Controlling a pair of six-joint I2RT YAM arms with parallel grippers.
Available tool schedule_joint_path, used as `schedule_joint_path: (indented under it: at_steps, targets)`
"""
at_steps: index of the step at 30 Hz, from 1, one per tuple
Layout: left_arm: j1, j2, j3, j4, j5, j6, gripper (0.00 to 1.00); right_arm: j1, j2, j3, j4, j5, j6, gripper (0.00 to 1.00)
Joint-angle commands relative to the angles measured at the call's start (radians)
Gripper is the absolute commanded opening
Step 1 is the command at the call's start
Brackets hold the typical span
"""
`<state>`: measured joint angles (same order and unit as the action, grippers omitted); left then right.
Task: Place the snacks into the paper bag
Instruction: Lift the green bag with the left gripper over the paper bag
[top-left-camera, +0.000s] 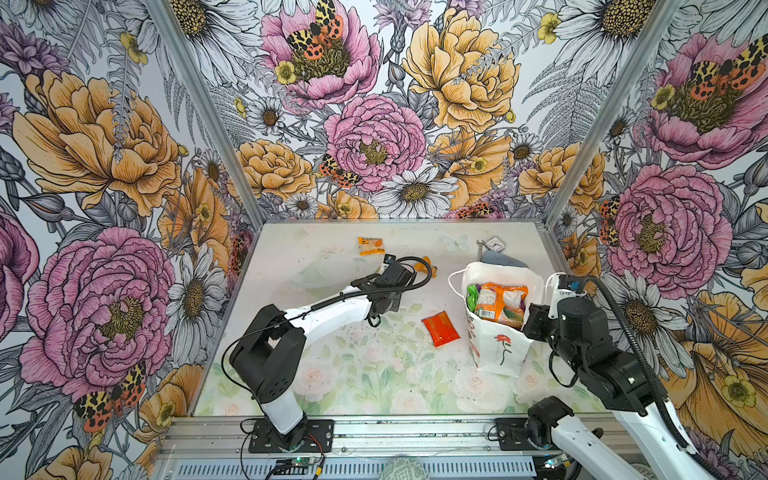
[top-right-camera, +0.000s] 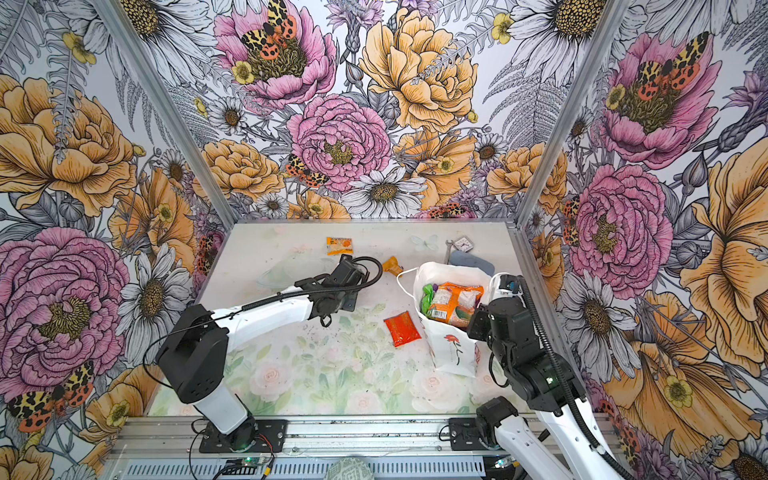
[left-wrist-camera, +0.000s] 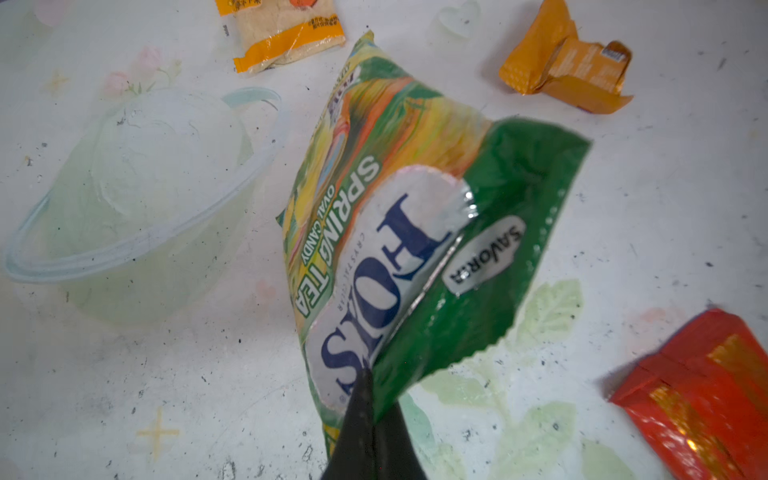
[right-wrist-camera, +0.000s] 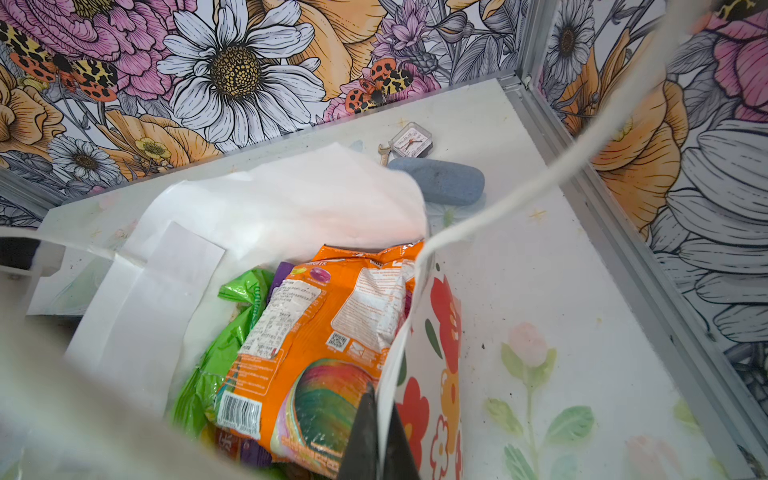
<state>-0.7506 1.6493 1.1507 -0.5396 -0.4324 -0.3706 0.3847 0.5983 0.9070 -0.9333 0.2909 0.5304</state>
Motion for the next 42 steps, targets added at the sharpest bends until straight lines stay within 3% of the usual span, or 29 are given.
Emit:
schedule_joint_path:
  at_steps: [1,4,9,26,33,42]
  targets:
    - [-0.016,-0.080,-0.024,0.066,0.030,-0.059,0.00,-0.005,-0.005,0.041,0.123,0.029,-0.008,0.00]
    - [-0.030,-0.140,-0.044,0.067,0.022,-0.069,0.00,-0.007,-0.008,0.039,0.128,0.022,-0.003,0.00]
    - [-0.108,-0.244,-0.087,0.095,-0.085,-0.059,0.00,-0.005,-0.015,0.033,0.127,0.016,0.000,0.00]
    - [-0.215,-0.466,-0.192,0.156,-0.153,-0.067,0.00,-0.006,-0.012,0.031,0.136,0.008,0.017,0.00]
    - [-0.294,-0.577,-0.197,0.155,-0.259,-0.033,0.00,-0.006,-0.007,0.037,0.138,0.003,0.019,0.00]
    - [-0.296,-0.665,-0.096,0.067,-0.257,0.014,0.00,-0.005,-0.001,0.035,0.157,-0.026,0.026,0.00]
